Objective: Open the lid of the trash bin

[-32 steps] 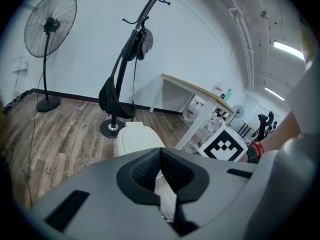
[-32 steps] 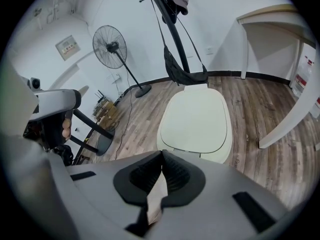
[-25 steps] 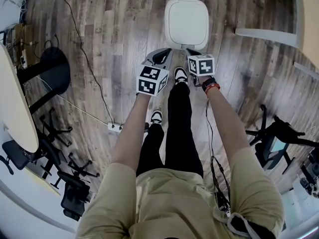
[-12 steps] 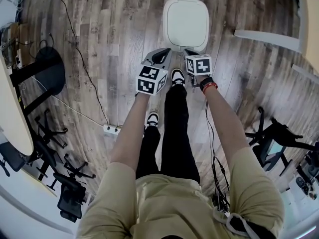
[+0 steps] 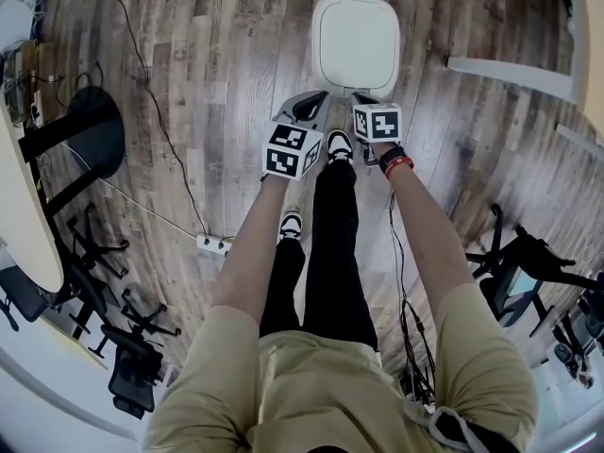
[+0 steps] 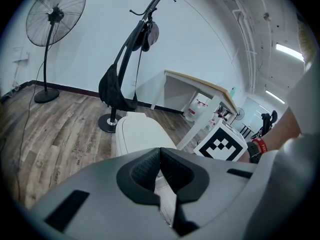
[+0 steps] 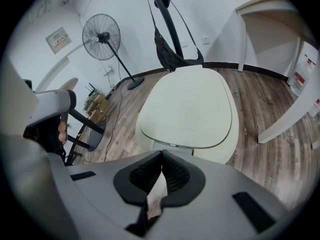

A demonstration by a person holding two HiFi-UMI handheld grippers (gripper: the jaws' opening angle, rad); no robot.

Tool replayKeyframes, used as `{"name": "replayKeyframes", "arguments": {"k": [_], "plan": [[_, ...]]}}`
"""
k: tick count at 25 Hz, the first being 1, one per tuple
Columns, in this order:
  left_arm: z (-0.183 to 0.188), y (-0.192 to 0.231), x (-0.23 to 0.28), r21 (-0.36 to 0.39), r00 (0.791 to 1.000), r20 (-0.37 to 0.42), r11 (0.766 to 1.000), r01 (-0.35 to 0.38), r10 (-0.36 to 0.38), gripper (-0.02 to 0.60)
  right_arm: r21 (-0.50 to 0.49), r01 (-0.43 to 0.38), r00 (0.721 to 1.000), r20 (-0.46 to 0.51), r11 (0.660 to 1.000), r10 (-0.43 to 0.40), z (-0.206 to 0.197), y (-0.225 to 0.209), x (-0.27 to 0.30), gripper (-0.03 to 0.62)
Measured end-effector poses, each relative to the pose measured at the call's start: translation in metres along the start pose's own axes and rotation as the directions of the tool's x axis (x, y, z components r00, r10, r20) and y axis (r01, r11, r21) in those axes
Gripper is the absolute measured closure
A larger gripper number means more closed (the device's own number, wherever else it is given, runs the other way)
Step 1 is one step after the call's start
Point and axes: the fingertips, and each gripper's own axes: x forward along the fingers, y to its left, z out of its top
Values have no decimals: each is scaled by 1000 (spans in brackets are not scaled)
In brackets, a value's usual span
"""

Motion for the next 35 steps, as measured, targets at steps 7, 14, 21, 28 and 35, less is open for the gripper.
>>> {"name": "replayKeyframes", "arguments": {"k": [7, 14, 21, 28, 35], "plan": [[-3, 3, -4, -11, 1000, -2, 1000, -3, 3, 558, -13, 7, 1000, -4, 1000, -7, -1, 2, 1, 579], [-11, 7, -5, -23, 1000, -9, 1000, -14, 13, 558, -24, 2, 1000, -2, 1000, -2, -2, 2, 4, 579], [-17, 8, -16, -38, 999, -26, 999, -32, 31, 558, -4, 5, 1000, 26, 1000, -5, 1, 0, 0, 579], [-4, 1, -45, -43, 999, -20, 998, -43, 42, 557, 26, 27, 999, 24, 999, -27, 5, 9, -23, 579], [17, -16, -95, -42, 999, -2, 998, -49, 49, 557, 83, 11, 995, 101, 996, -20, 17, 41, -89, 579]]}}
